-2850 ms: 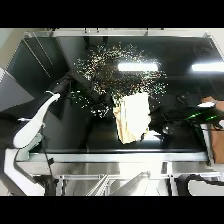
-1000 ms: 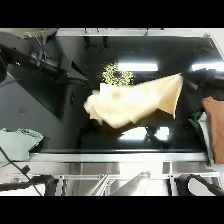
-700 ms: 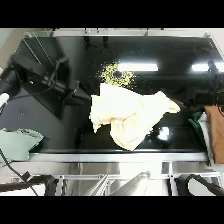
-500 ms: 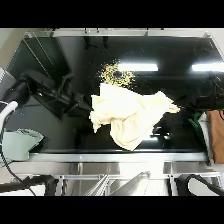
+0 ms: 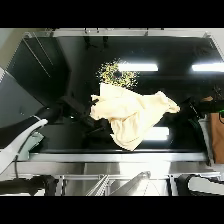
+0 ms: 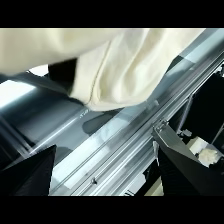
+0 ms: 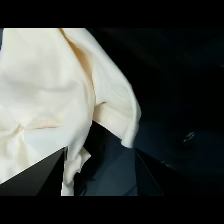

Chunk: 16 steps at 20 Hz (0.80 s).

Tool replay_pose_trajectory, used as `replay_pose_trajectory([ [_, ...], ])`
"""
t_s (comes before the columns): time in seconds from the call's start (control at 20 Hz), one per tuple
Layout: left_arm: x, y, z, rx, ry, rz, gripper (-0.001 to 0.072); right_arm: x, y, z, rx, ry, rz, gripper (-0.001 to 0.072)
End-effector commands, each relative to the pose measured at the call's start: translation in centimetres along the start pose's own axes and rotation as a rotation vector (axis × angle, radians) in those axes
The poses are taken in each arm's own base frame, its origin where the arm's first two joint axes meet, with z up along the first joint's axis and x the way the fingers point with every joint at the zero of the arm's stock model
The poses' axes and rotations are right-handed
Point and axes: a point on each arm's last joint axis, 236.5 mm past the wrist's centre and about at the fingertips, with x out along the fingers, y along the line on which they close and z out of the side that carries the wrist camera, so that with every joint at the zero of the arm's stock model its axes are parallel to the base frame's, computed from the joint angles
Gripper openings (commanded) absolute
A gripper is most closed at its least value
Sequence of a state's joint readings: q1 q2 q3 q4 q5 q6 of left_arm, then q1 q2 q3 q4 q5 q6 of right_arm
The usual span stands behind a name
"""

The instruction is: Fold the shirts.

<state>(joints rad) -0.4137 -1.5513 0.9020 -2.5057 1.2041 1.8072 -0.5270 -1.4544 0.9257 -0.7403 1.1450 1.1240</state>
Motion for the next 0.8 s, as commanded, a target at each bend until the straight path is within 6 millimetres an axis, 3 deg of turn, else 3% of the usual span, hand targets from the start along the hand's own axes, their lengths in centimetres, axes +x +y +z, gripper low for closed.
replay_pose_trajectory([
  [0.0,3.9,0.5,0.7,-0.012,0.028,0.043,0.0691,0.5,0.7,0.5,0.016,-0.006,0.065,0.0483],
  [0.1,5.3,0.9,1.3,-0.050,0.059,0.051,0.0658,0.4,1.5,0.8,0.014,-0.018,0.097,0.0483],
  [0.15,5.6,1.0,1.9,-0.056,0.060,0.053,0.0494,0.4,1.7,0.8,0.018,-0.020,0.106,0.0483],
  [0.2,5.9,0.8,2.2,-0.049,0.061,0.054,0.0418,0.4,1.7,0.8,0.017,-0.018,0.107,0.0483],
  [0.35,6.0,0.1,4.1,-0.026,0.044,0.047,0.0360,0.4,1.7,0.4,0.014,-0.003,0.108,0.0483],
  [0.4,6.0,0.0,4.6,-0.019,0.038,0.046,0.0146,0.4,1.7,0.5,0.015,-0.005,0.107,0.0483],
  [0.45,5.8,-0.2,5.0,-0.012,0.034,0.043,0.0025,0.4,1.7,0.6,0.015,-0.009,0.105,0.0483],
  [0.55,4.8,-0.6,4.4,0.035,0.074,0.035,0.0024,0.4,1.5,0.8,0.015,-0.018,0.099,0.0483],
  [0.65,3.0,0.6,3.3,0.055,0.117,0.074,0.0025,0.4,0.9,1.1,0.013,-0.030,0.073,0.0482],
  [0.75,1.5,1.3,2.9,0.043,0.106,0.083,0.0025,0.5,-1.2,1.5,0.036,-0.050,-0.011,0.0482],
])
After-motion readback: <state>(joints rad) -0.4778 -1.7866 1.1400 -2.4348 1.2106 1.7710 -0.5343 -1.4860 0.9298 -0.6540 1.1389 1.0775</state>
